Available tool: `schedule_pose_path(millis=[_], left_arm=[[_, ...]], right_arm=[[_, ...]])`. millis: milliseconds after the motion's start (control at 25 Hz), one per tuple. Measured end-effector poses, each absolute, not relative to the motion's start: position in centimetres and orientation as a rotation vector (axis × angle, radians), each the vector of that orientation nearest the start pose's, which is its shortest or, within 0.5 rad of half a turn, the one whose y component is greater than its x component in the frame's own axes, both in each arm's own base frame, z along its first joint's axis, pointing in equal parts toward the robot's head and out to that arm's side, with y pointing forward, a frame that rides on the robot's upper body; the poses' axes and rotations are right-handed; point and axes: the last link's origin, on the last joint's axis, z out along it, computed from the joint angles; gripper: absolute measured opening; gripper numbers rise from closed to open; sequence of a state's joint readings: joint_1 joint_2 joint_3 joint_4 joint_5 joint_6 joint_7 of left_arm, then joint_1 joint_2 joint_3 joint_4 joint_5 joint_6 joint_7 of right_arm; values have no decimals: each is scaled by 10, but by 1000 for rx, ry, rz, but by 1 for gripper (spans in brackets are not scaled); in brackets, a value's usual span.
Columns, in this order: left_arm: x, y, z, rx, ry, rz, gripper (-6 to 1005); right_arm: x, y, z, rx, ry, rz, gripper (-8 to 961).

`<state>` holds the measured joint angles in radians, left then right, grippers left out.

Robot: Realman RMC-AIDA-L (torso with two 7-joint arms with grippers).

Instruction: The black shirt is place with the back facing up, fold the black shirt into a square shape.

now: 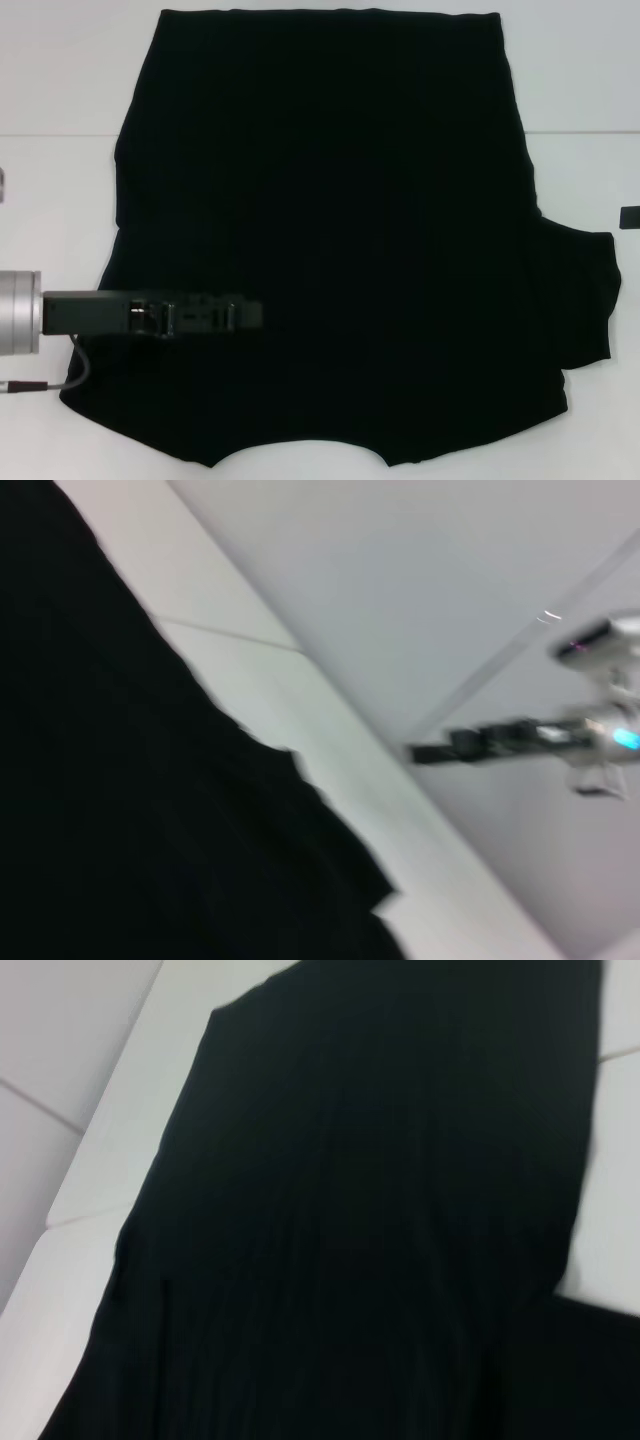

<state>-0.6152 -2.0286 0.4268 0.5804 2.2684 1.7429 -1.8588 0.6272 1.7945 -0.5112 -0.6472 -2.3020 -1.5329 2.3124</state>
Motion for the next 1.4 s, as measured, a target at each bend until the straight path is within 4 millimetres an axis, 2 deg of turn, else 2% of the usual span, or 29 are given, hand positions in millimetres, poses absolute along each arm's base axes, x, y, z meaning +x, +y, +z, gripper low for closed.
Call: schedule_pose_path(millis=[160, 240, 360, 600, 760, 920, 1360, 1400], left_arm=[[-276, 327, 19, -2651, -1236, -721, 577], [-276, 329, 18, -2659, -1109, -732, 577], [-277, 333, 20, -2606, -1008, -776, 577], [-284, 351, 37, -2365, -1070, -895, 577], [-285, 355, 46, -2303, -1064, -951, 576], [-284, 355, 47, -2301, -1060, -956, 576], [-282, 355, 44, -2292, -1069, -980, 577], [-283, 354, 43, -2291, -1071, -981, 577]], right_arm=[[319, 373, 117, -2151, 1690, 465, 801], [321, 371, 111, -2167, 1708, 444, 798], [321, 367, 106, -2198, 1727, 407, 795], [327, 355, 102, -2175, 1848, 292, 788], [332, 350, 103, -2146, 1898, 264, 784], [334, 349, 100, -2126, 1918, 258, 779], [339, 353, 78, -2046, 1954, 184, 530], [338, 354, 76, -2044, 1954, 187, 462]])
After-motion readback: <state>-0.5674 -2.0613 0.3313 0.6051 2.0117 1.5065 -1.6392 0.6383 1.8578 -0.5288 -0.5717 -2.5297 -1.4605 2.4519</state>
